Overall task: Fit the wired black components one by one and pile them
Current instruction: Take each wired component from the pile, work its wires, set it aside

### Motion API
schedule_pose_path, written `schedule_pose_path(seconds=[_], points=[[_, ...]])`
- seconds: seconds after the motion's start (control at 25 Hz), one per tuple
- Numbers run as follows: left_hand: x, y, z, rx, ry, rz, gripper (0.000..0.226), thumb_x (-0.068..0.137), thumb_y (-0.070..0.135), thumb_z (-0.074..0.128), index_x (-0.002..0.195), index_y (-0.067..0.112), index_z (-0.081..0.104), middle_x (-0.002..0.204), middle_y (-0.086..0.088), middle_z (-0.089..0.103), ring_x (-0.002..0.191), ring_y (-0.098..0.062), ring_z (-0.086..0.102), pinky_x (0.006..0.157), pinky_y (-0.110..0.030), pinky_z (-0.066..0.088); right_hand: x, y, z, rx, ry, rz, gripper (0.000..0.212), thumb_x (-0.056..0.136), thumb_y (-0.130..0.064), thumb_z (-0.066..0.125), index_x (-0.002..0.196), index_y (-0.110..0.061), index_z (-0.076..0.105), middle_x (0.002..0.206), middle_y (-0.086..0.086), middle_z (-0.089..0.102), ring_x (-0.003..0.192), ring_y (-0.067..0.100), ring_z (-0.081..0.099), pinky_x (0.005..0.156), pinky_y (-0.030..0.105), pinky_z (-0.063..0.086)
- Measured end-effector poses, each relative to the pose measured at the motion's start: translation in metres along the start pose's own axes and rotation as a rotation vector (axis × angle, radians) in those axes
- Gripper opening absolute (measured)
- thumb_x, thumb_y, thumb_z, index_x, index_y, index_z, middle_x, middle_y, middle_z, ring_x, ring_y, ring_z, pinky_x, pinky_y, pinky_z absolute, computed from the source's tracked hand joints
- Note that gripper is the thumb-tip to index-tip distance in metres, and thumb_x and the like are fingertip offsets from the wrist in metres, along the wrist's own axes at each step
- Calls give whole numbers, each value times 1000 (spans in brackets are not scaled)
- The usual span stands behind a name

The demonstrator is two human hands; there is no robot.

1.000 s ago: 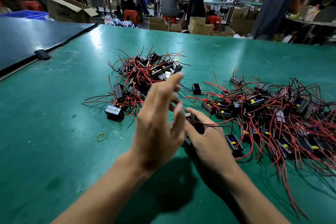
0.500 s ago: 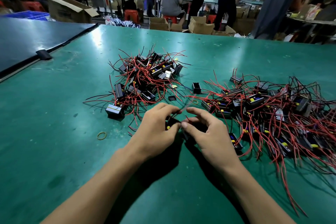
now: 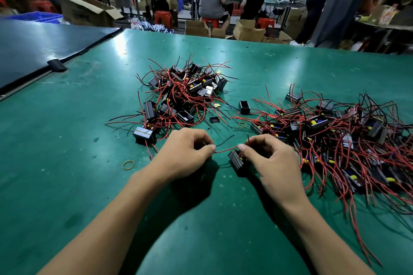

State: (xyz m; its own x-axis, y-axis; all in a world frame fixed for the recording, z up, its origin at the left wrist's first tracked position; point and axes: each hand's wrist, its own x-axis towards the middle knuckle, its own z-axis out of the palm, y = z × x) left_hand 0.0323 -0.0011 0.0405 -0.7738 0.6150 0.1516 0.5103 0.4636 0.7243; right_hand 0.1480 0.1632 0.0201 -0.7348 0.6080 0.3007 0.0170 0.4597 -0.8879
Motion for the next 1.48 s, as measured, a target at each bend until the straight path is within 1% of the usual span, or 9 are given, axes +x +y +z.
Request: schedule_pose_path(seconds=[0.28,0.4,0.48,0.64,0.72,0.92,1.12,1.32,1.48], points=[[1,-3,-4,-109,-57,-35,12,94,17,59,97,25,67,71,4,73,55,-5,57,54,-17,45,2,-1,-3,44,-28,72,14,77,-19,85,88,-20,75,81,-7,76,79,12,72,85,45,59],[2,-3,-3,-127,11,-34,12,93,17,60,99,24,66,70,2,72,54,-3,57,52,-12,42,3,-3,-5,39,-18,66,16,76,-19,85,87,-21,74,81,-8,76,77,10,71,85,46,59],[0,-3,0,-95,97,-3,11,91,23,65,102,23,64,76,4,69,65,-5,59,60,-13,43,3,-3,-4,23,-23,55,15,77,-20,85,87,-22,73,81,-8,75,78,11,70,85,45,59],[-4,4,11,145,236,344,17,85,16,70,101,14,62,90,7,51,84,-10,47,76,-21,39,3,-1,-4,15,-37,49,16,76,-20,86,84,-21,72,80,-5,75,78,12,70,83,39,58],[-2,8,18,234,258,447,15,85,11,68,100,12,64,92,4,55,88,-15,48,78,-25,40,3,-1,-3,21,-33,43,17,75,-21,86,81,-21,70,78,-6,74,73,8,68,78,33,58],[4,1,24,418,137,319,25,90,22,61,114,17,65,109,3,68,100,-23,49,85,-37,44,3,-3,-5,25,-37,6,11,82,-28,80,79,-21,72,75,-7,74,74,11,69,78,36,58],[5,0,23,454,117,297,26,91,27,59,114,19,68,101,2,72,92,-24,46,79,-37,43,2,-4,-5,74,-87,-24,11,92,-29,70,88,-21,77,81,-6,76,81,15,72,82,41,58],[0,8,23,221,191,279,36,87,9,56,118,23,69,85,4,66,88,-21,46,81,-32,42,2,-2,0,96,-105,-27,9,94,-22,68,90,-19,75,83,-5,75,78,11,70,77,29,57],[-8,15,21,106,267,295,19,90,25,64,105,24,74,72,13,57,81,-17,49,73,-30,43,0,-3,4,173,-146,-16,13,92,-10,68,93,-21,74,88,-6,76,82,5,69,78,22,54]])
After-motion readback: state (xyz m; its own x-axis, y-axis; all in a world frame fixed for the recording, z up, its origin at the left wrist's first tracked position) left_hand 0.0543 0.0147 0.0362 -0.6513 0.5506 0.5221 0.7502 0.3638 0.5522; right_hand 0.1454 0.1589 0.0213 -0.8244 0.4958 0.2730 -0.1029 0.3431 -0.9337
